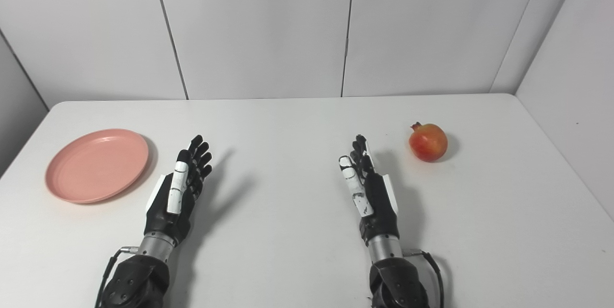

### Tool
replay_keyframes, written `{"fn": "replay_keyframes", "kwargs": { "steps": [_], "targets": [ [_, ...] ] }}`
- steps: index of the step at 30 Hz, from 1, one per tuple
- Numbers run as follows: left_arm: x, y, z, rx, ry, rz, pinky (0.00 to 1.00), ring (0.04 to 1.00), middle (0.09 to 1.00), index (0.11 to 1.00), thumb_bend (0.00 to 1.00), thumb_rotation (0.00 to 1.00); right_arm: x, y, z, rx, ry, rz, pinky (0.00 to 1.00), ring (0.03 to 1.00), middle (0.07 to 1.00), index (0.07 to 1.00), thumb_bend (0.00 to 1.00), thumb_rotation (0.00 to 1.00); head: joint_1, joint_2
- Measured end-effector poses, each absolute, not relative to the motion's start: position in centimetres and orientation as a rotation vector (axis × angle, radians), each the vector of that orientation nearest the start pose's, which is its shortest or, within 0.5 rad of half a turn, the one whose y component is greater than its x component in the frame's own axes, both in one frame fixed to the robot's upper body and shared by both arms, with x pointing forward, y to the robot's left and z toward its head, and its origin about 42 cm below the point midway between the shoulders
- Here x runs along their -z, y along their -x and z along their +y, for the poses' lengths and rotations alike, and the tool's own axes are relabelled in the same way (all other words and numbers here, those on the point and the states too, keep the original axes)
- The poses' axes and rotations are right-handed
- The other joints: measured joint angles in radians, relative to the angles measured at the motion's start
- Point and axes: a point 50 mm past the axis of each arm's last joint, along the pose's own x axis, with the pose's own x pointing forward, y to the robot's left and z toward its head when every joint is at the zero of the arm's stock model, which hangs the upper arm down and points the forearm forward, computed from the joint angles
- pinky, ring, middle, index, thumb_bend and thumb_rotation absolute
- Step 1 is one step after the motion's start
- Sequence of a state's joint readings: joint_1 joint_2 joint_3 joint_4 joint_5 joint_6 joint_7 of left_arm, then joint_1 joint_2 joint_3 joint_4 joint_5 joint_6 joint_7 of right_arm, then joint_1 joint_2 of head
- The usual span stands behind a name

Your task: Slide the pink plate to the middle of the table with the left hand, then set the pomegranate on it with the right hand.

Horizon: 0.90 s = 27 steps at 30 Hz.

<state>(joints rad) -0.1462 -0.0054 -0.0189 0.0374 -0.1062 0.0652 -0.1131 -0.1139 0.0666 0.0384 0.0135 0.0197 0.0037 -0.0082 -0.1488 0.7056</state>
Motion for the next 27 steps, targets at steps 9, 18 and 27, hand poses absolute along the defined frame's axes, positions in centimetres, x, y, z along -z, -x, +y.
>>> {"fn": "replay_keyframes", "kwargs": {
  "steps": [9,18,27],
  "targets": [
    [-12.41,-32.96,18.44,0.179,0.104,-0.042,1.00,1.000,1.000,1.000,0.67,1.00,-12.55,-31.89,-16.79,-0.072,-0.074,-0.092,1.00,1.000,1.000,1.000,0.73,0.86,-0.002,0.002],
    [-12.41,-32.97,18.44,0.179,0.104,-0.042,1.00,1.000,1.000,1.000,0.68,1.00,-12.54,-31.89,-16.80,-0.072,-0.068,-0.092,1.00,1.000,1.000,1.000,0.71,0.86,-0.002,0.002],
    [-12.41,-32.96,18.43,0.180,0.104,-0.042,1.00,1.000,1.000,1.000,0.67,1.00,-12.54,-31.89,-16.84,-0.074,-0.067,-0.092,1.00,1.000,1.000,1.000,0.73,0.86,0.000,0.002]
  ]
}}
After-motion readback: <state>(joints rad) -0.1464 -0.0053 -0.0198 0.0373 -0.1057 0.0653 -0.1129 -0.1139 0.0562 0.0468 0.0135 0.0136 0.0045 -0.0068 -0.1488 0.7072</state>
